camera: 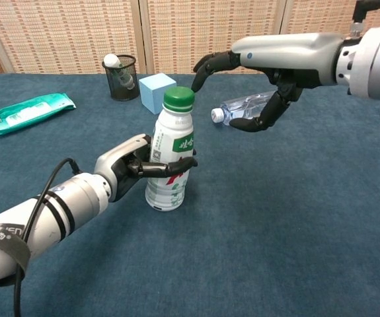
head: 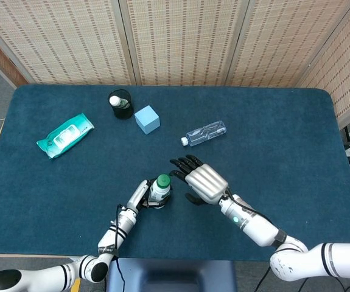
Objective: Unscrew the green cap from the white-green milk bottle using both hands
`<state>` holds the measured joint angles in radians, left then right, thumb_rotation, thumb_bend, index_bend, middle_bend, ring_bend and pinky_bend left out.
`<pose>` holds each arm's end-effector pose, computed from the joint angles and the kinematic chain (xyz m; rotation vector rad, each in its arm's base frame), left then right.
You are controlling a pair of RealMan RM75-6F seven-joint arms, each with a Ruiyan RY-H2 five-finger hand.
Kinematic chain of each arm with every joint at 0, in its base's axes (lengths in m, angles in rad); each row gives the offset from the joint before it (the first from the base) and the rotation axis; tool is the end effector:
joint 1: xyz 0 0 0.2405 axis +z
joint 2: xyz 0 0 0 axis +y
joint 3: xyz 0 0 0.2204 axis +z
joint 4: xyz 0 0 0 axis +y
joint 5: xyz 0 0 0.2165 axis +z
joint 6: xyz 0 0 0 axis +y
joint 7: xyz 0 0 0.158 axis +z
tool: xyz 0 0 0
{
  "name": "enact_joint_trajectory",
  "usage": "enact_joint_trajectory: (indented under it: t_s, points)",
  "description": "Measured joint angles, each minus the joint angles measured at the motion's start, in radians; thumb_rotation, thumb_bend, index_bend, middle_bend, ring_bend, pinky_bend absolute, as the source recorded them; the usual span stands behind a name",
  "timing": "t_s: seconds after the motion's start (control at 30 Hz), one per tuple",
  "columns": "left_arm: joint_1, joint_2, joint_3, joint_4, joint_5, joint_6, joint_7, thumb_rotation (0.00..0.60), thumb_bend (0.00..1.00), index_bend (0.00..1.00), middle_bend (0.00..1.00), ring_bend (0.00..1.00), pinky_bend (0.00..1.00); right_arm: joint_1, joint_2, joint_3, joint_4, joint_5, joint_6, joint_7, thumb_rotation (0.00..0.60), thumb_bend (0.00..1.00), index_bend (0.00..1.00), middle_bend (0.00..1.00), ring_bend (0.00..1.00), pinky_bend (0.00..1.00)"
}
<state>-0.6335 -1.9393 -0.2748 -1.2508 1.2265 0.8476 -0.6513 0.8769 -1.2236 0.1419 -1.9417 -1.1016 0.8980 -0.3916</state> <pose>-0.0869 0.2953 -0.1231 -1.2555 -2.1749 -1.4564 -0.0414 -0.2898 0.0169 2.1530 -0.8605 0.9971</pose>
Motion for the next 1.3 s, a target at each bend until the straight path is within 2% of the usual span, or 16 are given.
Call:
enact_joint_trajectory:
  t_s: [0.63,1.17,1.3]
  points:
    - [-0.011,-0.006,0.012,0.001,-0.001,-0.018,0.028,0.6,1.0,0.72,0.84,0.42,0.16,0.011,0.005,-0.001,-0.011,-0.002,-0.019,0.019,0.6,0.35,0.21,0.0,0.0,0.0]
    - [-0.033,0.025,-0.016,-0.018,-0.086,-0.133,0.021,0.6,1.0,0.73,0.86,0.45,0.18,0.019,0.007,-0.016,-0.065,-0.036,-0.02,-0.004,0.6,0.35,0.21,0.0,0.0,0.0]
    - [-0.029,0.023,-0.019,-0.018,-0.079,-0.117,0.018,0.6,1.0,0.73,0.85,0.44,0.16,0.013,0.002,-0.015,-0.067,-0.054,0.005,-0.01,0.6,0.35,0.15,0.0,0.0,0.0]
